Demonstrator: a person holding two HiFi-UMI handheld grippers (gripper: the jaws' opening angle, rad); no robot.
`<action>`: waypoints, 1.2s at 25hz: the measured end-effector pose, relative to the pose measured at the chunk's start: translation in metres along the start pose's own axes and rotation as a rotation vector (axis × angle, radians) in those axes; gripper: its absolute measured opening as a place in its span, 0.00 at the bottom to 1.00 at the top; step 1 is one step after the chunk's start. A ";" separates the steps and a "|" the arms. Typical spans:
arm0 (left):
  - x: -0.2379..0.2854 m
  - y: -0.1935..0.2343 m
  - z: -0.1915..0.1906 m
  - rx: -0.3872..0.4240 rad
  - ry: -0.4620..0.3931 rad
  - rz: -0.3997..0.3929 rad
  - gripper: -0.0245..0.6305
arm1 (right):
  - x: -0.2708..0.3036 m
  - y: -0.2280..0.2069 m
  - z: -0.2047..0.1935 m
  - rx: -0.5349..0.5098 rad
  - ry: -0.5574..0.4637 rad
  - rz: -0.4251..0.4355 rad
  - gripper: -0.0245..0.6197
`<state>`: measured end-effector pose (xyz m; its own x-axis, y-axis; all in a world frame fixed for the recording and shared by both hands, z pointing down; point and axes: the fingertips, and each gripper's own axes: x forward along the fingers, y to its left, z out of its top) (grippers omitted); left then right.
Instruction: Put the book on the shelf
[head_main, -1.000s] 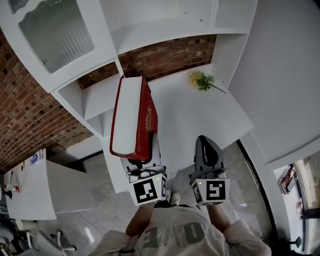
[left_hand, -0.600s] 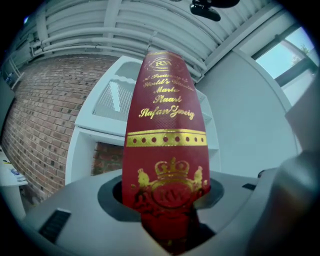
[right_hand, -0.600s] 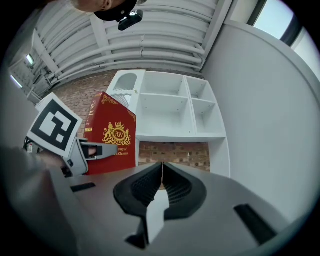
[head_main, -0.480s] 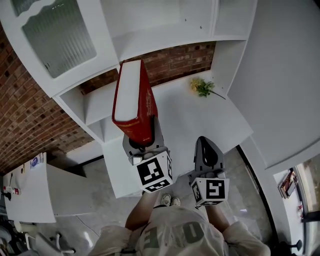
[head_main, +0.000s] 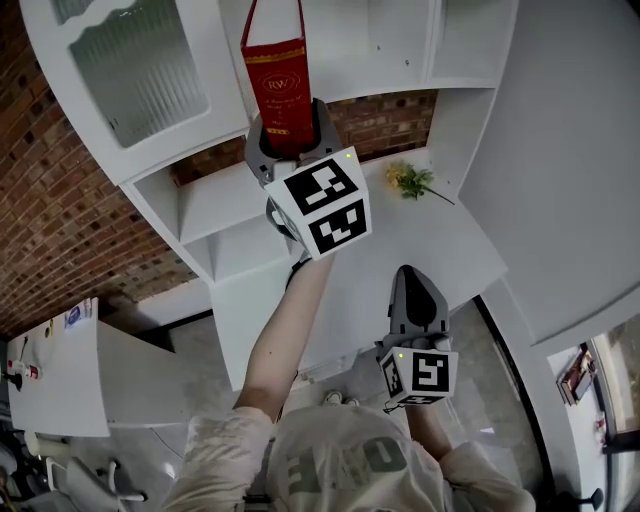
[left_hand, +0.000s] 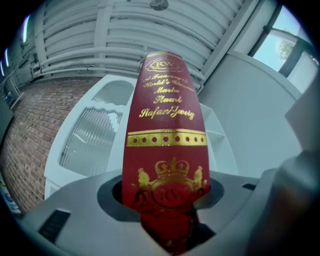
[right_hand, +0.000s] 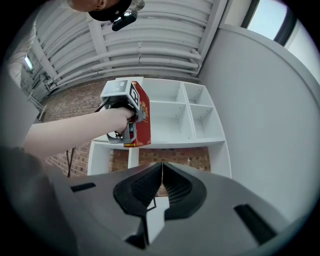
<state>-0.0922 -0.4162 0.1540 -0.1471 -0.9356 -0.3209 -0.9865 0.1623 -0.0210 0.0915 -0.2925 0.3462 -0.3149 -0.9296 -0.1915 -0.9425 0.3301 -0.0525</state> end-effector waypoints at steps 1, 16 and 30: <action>0.009 -0.001 0.006 0.014 -0.002 0.008 0.42 | -0.001 -0.002 0.001 0.001 -0.003 -0.006 0.06; 0.100 0.026 0.015 0.034 0.094 0.172 0.42 | -0.005 -0.033 -0.001 0.022 -0.003 -0.094 0.06; 0.180 0.040 -0.006 0.037 0.210 0.226 0.42 | 0.034 -0.048 -0.008 0.036 -0.024 -0.103 0.06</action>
<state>-0.1589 -0.5794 0.1009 -0.3775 -0.9183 -0.1191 -0.9246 0.3810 -0.0071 0.1248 -0.3416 0.3501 -0.2137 -0.9548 -0.2064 -0.9649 0.2393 -0.1082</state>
